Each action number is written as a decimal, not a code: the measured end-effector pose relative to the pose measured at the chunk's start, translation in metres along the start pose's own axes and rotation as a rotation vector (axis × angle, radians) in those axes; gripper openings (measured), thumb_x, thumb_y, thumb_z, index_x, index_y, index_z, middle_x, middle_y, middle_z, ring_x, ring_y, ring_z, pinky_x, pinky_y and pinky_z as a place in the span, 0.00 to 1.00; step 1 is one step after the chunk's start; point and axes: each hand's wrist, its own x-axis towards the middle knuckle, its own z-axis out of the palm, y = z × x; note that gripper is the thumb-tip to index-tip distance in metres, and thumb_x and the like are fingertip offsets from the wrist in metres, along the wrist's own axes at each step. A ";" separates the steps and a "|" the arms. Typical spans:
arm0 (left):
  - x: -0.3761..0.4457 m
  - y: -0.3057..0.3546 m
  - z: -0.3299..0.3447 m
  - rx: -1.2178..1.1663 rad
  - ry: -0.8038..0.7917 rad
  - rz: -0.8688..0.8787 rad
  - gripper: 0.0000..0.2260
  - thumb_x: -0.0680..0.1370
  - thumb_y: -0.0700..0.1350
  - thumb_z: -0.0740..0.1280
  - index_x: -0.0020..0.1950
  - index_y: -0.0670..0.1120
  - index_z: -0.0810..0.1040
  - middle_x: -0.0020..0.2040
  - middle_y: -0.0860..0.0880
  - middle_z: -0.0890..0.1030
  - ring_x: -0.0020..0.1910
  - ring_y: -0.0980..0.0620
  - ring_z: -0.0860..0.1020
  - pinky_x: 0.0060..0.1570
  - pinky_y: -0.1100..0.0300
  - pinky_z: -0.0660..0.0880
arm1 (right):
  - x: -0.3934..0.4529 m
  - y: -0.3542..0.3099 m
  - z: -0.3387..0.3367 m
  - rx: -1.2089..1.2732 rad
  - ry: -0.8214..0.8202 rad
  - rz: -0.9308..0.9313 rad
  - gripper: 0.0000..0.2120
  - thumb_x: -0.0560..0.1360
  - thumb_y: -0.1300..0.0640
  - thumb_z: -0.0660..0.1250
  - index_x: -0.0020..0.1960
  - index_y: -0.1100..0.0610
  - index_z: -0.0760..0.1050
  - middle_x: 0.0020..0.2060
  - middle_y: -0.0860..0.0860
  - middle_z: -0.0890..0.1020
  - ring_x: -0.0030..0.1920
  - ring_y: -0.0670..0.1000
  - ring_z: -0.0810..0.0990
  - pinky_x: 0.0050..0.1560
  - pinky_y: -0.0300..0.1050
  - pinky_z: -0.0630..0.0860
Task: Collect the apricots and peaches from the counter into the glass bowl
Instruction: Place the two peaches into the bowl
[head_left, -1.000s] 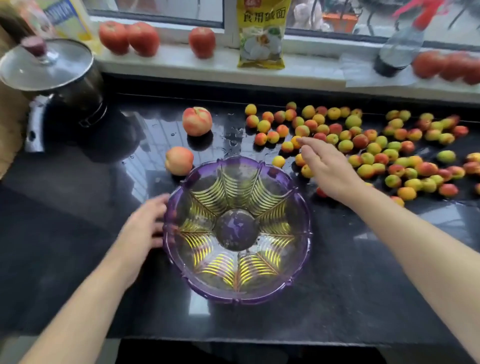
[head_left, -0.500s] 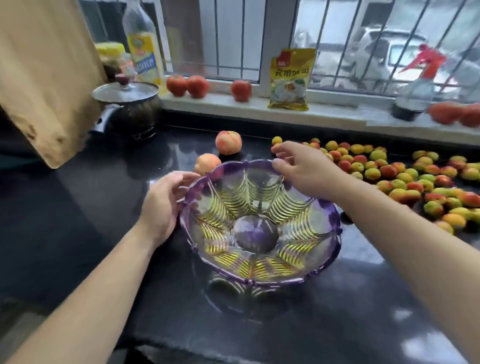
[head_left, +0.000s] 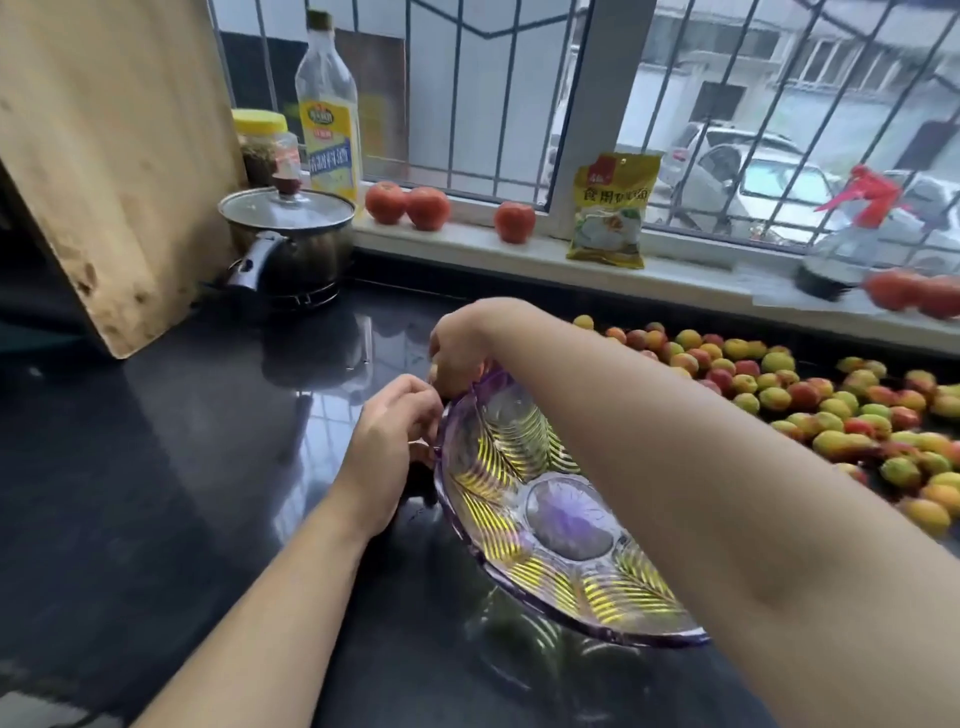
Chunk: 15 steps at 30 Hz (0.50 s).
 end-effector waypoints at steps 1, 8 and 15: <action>0.000 -0.001 0.000 0.018 -0.012 0.004 0.07 0.74 0.47 0.64 0.36 0.49 0.74 0.35 0.47 0.71 0.34 0.50 0.70 0.32 0.58 0.67 | 0.006 0.000 0.004 -0.025 0.006 0.014 0.18 0.64 0.40 0.68 0.47 0.49 0.84 0.35 0.46 0.87 0.34 0.49 0.87 0.43 0.48 0.84; -0.006 0.000 0.006 0.052 -0.032 0.063 0.08 0.73 0.47 0.64 0.39 0.44 0.73 0.33 0.50 0.73 0.32 0.54 0.72 0.32 0.64 0.70 | -0.083 0.025 0.000 0.784 0.700 -0.152 0.16 0.73 0.53 0.70 0.60 0.53 0.77 0.42 0.46 0.83 0.40 0.46 0.82 0.34 0.33 0.78; 0.026 0.017 0.016 -0.198 0.109 0.038 0.09 0.79 0.39 0.60 0.44 0.43 0.79 0.40 0.47 0.81 0.41 0.49 0.81 0.49 0.54 0.76 | -0.178 0.063 0.093 0.541 0.413 -0.115 0.30 0.71 0.40 0.75 0.69 0.45 0.69 0.53 0.42 0.79 0.49 0.43 0.80 0.50 0.42 0.82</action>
